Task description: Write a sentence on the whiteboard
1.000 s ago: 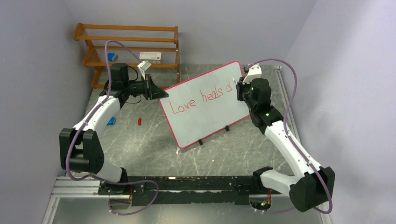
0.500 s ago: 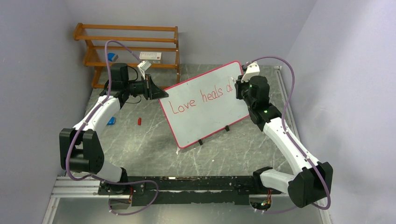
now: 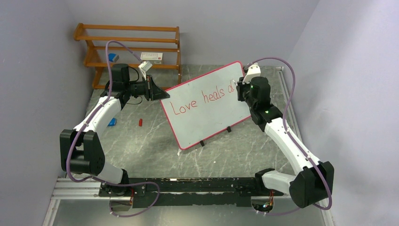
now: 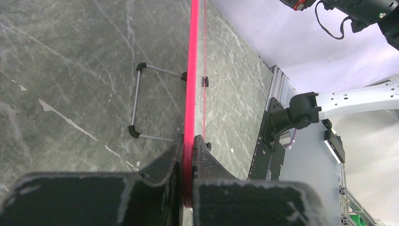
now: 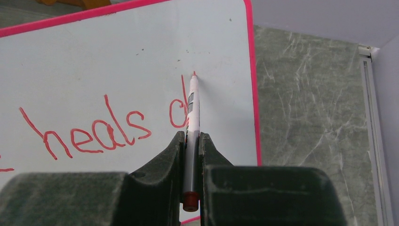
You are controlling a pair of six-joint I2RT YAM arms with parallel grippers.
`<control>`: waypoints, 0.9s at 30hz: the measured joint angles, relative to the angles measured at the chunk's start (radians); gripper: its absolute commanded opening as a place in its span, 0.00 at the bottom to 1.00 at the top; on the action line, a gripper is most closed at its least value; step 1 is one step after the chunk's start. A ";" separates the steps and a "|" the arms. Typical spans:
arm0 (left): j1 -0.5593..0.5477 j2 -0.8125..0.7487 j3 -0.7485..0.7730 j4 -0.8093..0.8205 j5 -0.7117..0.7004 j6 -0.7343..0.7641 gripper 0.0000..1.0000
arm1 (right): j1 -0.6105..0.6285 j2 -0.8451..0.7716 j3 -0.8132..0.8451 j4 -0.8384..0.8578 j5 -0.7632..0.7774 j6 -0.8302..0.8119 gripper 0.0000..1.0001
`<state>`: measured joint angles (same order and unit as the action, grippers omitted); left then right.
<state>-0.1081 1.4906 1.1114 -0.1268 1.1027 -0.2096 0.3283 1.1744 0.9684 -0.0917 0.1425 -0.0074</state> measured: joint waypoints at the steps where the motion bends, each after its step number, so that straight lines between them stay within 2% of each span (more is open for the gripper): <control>1: 0.000 0.000 0.000 0.000 0.000 0.000 0.05 | 0.000 0.000 -0.002 -0.003 0.000 0.000 0.00; 27: 0.000 0.000 0.000 0.000 -0.009 -0.008 0.05 | -0.002 -0.047 -0.090 -0.052 0.029 0.026 0.00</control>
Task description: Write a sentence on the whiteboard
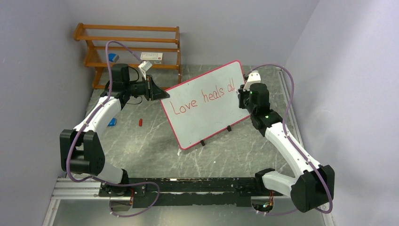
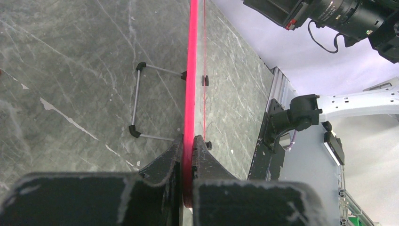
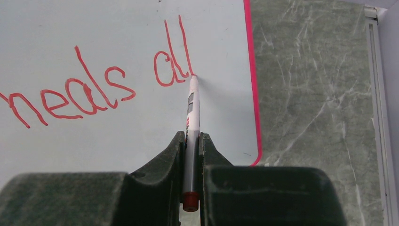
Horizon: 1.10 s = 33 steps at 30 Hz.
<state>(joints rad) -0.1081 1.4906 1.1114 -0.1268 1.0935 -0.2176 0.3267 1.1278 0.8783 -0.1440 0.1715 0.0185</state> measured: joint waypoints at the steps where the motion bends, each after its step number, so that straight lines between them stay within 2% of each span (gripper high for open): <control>1: 0.000 0.000 0.000 0.000 0.000 0.000 0.05 | 0.000 0.000 0.000 0.000 0.002 0.000 0.00; 33: 0.000 0.000 0.000 0.000 0.002 0.001 0.05 | -0.009 -0.074 -0.030 0.026 0.048 0.027 0.00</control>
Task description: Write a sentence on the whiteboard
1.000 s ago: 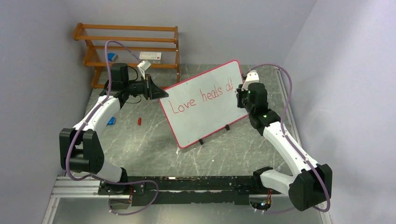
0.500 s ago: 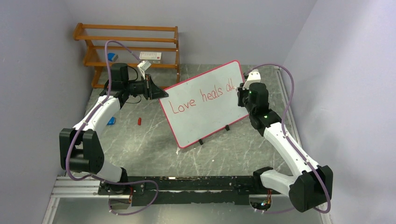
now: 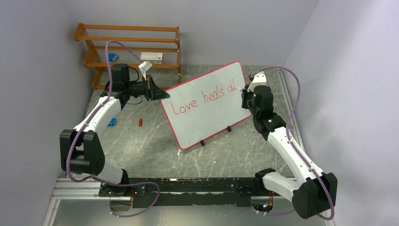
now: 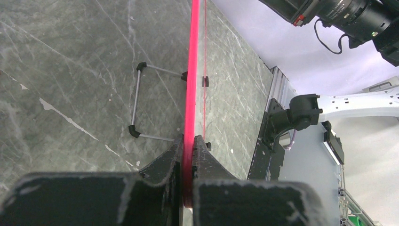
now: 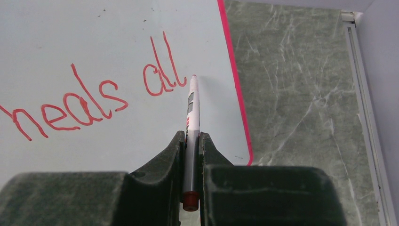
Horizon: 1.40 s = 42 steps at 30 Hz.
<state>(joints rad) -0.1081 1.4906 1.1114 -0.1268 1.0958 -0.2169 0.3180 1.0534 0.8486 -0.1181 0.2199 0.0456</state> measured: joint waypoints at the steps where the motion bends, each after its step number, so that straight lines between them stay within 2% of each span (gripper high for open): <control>1: 0.000 0.000 0.000 0.000 0.000 0.000 0.05 | -0.001 0.005 -0.001 0.000 -0.001 0.000 0.00; 29: 0.000 0.000 0.000 0.000 -0.001 0.000 0.05 | -0.031 0.068 -0.003 0.040 -0.037 0.003 0.00; 42: 0.000 0.000 0.000 0.000 -0.004 -0.001 0.05 | -0.032 -0.181 -0.006 -0.037 -0.048 0.039 0.00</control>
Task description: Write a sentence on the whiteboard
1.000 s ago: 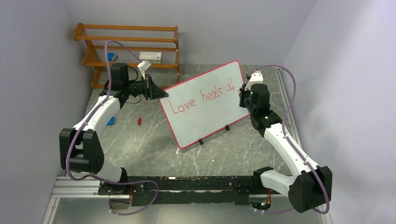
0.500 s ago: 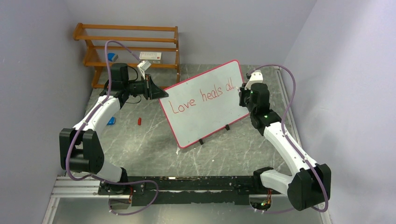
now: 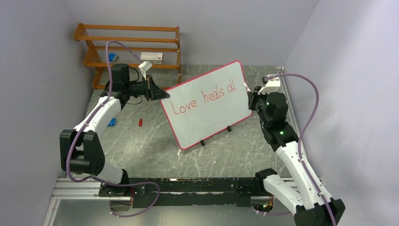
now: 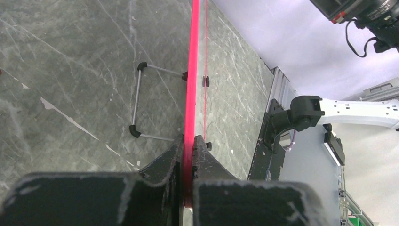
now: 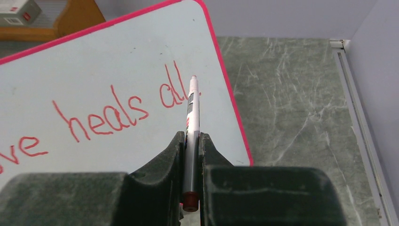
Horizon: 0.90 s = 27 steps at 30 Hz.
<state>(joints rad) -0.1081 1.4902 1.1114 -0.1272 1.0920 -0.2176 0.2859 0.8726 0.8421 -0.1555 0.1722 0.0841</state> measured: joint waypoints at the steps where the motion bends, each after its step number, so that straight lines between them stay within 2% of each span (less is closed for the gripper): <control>1: -0.001 0.000 0.000 -0.002 -0.002 0.000 0.05 | 0.000 -0.011 -0.001 -0.003 0.000 0.002 0.00; 9: -0.051 -0.002 0.056 -0.066 -0.062 0.011 0.12 | 0.000 -0.126 -0.018 -0.044 -0.012 0.022 0.00; 14: -0.060 -0.014 0.059 -0.097 -0.103 0.012 0.21 | -0.001 -0.153 -0.022 -0.049 -0.028 0.028 0.00; 19: -0.062 -0.019 0.059 -0.111 -0.134 0.011 0.34 | -0.001 -0.166 -0.032 -0.051 -0.035 0.029 0.00; 27: -0.064 -0.035 0.095 -0.163 -0.201 -0.004 0.64 | -0.001 -0.176 -0.042 -0.059 -0.034 0.029 0.00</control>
<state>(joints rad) -0.1722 1.4551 1.2064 -0.2901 0.8913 -0.2214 0.2852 0.6968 0.8005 -0.2146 0.1379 0.1127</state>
